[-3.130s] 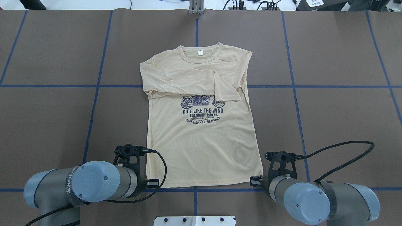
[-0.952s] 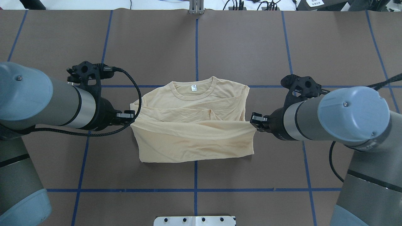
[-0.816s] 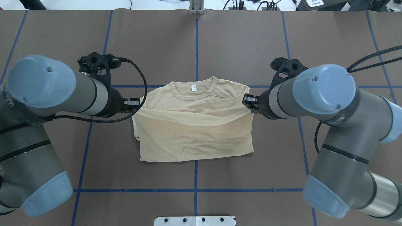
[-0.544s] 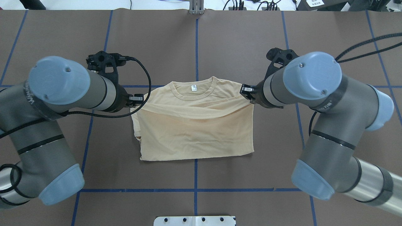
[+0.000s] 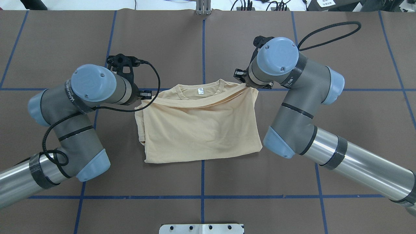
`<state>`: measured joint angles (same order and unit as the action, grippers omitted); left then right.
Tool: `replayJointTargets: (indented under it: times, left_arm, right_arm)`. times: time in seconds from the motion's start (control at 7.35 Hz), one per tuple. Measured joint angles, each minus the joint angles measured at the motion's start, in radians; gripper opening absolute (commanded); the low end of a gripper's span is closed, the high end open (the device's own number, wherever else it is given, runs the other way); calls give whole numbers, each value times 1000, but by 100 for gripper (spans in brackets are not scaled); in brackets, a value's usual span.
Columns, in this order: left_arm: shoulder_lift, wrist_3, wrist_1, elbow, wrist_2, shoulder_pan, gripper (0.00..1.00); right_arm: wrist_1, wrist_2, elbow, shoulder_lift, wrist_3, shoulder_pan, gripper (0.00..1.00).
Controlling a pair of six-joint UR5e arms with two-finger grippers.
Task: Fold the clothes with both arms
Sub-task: 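Release the hem and withdraw both grippers from the folded shirt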
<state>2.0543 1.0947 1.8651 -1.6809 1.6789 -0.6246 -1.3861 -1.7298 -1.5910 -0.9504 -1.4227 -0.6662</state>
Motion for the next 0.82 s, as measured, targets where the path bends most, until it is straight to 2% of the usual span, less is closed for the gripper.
replayJointTargets:
  times: [0.14,0.41,0.68,0.82]
  left_arm:
    - [3,-39,32,29,-1,-4,100]
    - [1,-100,59,14,22,-24,100]
    - [-52,-132,65,-71,96,-38,100]
    - [-107,-131,67,-129,117,-34,100]
  right_arm:
    - [22,0,24,-3,19,-4,100]
    - [27,-23,29,-7,63,-20,100]
    - [31,-129,-10,-47,130,-73,100]
    - [33,-162,-70,-106,190,-94,100]
